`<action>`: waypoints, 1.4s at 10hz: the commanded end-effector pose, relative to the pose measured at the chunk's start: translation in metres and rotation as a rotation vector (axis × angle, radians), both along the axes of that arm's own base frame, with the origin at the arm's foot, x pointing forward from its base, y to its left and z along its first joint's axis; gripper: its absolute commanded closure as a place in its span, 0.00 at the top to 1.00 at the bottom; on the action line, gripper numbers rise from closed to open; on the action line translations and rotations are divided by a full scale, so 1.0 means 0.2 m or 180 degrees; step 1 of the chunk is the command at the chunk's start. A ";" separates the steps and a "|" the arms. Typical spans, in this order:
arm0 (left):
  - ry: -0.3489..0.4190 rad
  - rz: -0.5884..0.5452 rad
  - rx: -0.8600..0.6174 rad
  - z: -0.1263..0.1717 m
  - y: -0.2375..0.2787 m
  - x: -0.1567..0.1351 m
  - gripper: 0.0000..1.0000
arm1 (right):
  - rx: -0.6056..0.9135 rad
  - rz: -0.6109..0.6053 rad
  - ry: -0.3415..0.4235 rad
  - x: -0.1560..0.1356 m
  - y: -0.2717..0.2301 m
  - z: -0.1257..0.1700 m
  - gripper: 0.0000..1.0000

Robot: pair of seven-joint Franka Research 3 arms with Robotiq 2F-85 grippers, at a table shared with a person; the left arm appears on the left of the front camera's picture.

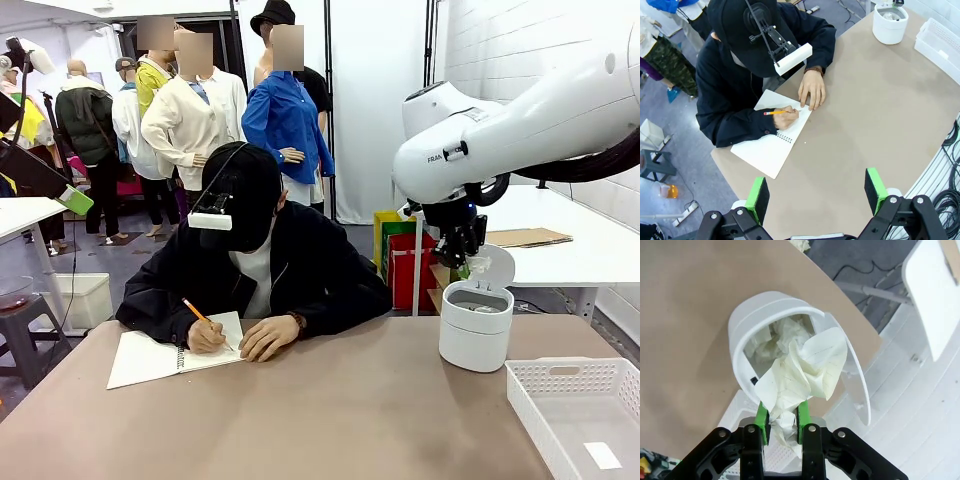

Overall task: Sort the paper based on its condition.
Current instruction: If a person hands you a paper, place it in the Organizing basket , and if it's crumpled, put it in the Trash can.

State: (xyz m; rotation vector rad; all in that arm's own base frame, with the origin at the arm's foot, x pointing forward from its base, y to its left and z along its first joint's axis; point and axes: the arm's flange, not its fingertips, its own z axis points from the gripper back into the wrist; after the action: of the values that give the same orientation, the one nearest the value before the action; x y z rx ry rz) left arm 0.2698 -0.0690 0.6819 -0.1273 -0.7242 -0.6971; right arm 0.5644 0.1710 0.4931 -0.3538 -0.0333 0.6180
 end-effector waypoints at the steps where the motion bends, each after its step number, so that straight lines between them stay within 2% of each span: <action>1: 0.0003 0.0007 0.0012 0.00 0.00 0.00 1.00 | -0.0047 -0.0131 -0.0006 -0.04 -0.06 -0.05 0.26; 3: 0.0003 0.0007 0.0012 0.00 0.00 0.00 1.00 | -0.0014 -0.0185 -0.0015 -0.06 -0.08 -0.09 0.26; 4: 0.0003 0.0007 0.0012 0.00 0.00 0.00 1.00 | -0.0164 -0.0219 -0.0089 -0.07 -0.11 -0.10 0.26; 5: 0.0003 0.0007 0.0012 0.00 0.00 0.00 1.00 | -0.0026 -0.0118 0.0058 -0.02 -0.07 -0.06 0.26; 7: 0.0003 0.0007 0.0012 0.00 0.00 0.00 1.00 | -0.0026 -0.0118 0.0058 -0.02 -0.07 -0.06 0.26; 8: 0.0003 0.0007 0.0012 0.00 0.00 0.00 1.00 | -0.0046 -0.0145 0.0055 -0.03 -0.07 -0.07 0.38; 11: 0.0003 0.0007 0.0012 0.00 0.00 0.00 1.00 | -0.0084 -0.0140 0.0047 -0.03 -0.07 -0.07 0.90; 12: 0.0003 0.0007 0.0012 0.00 0.00 0.00 1.00 | -0.0092 -0.0134 0.0044 -0.03 -0.06 -0.08 1.00; 14: 0.0003 0.0007 0.0012 0.00 0.00 0.00 1.00 | -0.0109 -0.0122 0.0038 -0.03 -0.07 -0.08 1.00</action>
State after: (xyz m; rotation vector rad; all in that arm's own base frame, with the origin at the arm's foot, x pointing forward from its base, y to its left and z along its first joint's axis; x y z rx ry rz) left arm 0.2698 -0.0690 0.6819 -0.1273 -0.7241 -0.6971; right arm 0.5576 0.1574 0.4794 -0.3629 -0.0058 0.5785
